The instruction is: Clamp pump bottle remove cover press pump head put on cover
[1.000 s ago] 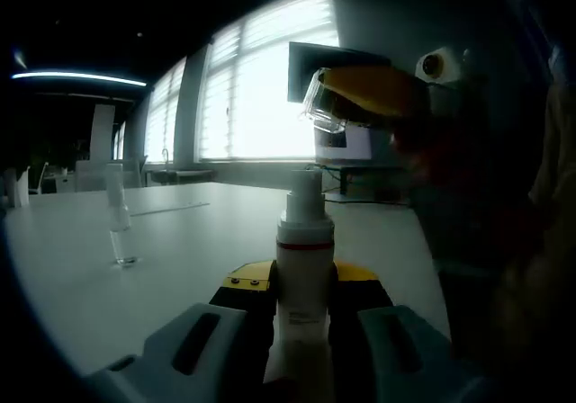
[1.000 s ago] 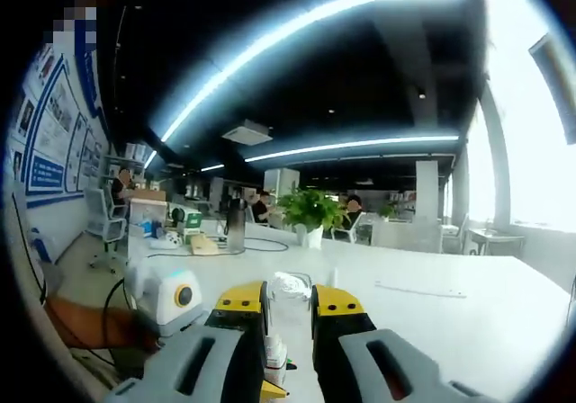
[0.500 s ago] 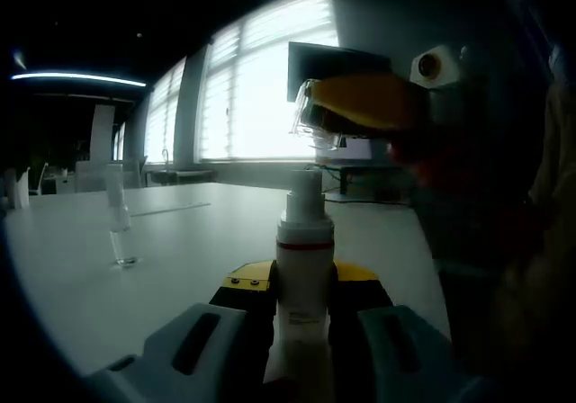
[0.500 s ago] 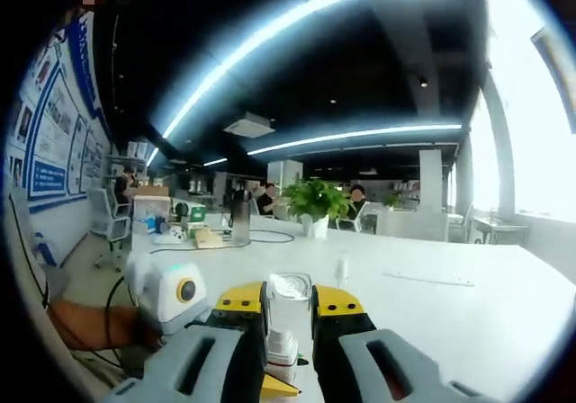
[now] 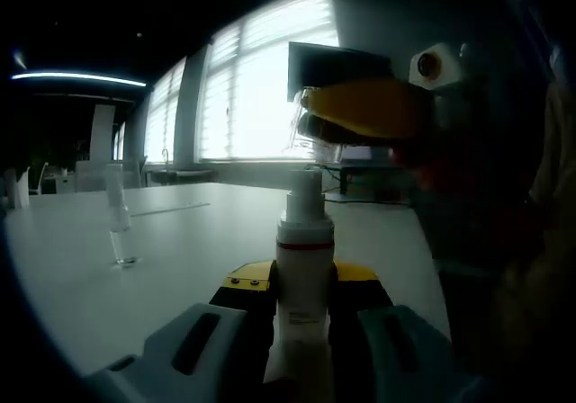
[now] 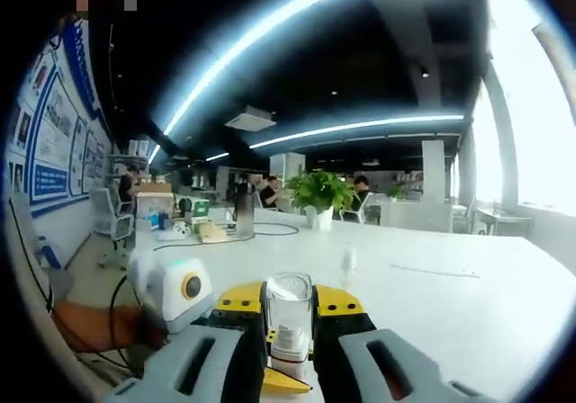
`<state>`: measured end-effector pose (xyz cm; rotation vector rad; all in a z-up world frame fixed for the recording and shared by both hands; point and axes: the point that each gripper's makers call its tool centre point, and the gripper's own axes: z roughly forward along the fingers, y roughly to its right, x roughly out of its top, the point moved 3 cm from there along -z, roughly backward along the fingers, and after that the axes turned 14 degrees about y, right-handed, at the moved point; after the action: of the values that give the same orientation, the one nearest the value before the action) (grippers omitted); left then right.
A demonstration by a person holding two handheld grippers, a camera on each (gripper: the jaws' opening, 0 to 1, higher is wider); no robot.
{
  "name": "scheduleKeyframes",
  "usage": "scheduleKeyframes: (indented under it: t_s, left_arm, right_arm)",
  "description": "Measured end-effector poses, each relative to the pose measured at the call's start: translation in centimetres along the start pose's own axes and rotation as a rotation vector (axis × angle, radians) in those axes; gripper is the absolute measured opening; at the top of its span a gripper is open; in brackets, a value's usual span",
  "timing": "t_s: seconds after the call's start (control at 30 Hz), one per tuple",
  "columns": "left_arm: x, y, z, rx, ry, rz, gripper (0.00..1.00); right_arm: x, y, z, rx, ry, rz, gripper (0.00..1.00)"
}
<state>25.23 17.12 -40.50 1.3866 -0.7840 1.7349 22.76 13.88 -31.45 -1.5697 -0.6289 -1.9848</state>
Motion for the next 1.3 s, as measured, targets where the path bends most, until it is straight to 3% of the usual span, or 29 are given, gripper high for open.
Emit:
scheduleKeyframes:
  t_s: [1.3]
  left_arm:
    - [0.1,0.0,0.0,-0.003,0.000,0.002,0.13]
  right_arm:
    - [-2.8,0.0,0.0,-0.049,-0.120,0.031,0.14]
